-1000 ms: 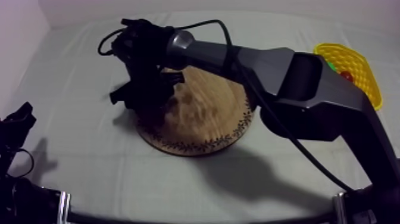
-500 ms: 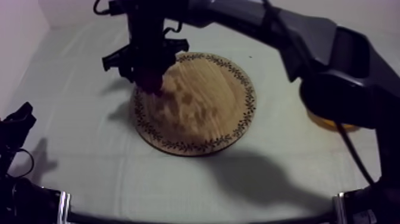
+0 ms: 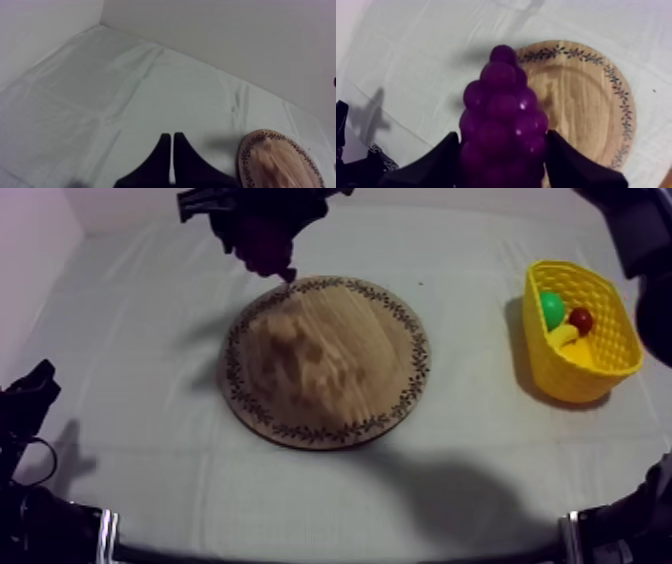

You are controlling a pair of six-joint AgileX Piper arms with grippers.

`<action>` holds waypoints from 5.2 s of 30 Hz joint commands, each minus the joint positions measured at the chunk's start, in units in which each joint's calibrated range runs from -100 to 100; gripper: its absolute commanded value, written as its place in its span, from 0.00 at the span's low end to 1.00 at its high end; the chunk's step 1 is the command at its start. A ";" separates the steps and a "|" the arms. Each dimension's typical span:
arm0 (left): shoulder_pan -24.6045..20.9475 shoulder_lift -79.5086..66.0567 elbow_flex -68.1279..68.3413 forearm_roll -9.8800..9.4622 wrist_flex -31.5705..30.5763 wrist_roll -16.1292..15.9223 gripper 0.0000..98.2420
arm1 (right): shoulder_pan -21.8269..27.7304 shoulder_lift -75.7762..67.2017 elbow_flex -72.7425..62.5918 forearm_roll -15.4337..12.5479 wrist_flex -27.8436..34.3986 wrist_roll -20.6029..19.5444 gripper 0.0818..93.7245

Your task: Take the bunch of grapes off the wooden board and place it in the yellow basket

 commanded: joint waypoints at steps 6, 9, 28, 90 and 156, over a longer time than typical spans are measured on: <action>0.02 0.02 -0.04 0.01 0.00 0.01 0.00 | 3.09 -6.68 10.03 0.30 -0.50 1.50 0.37; 0.02 0.02 -0.04 0.01 0.00 0.01 0.00 | 5.61 -9.65 14.27 0.24 -0.69 2.44 0.37; 0.02 0.02 -0.04 0.01 0.00 0.01 0.00 | 22.89 -27.91 41.62 1.99 -3.16 8.00 0.38; 0.02 0.02 -0.04 0.01 0.00 0.01 0.00 | 39.27 -18.64 62.87 4.29 -13.74 12.20 0.75; 0.02 0.02 -0.04 0.01 0.00 0.01 0.00 | 36.58 -126.56 140.38 -9.70 -58.74 21.94 0.00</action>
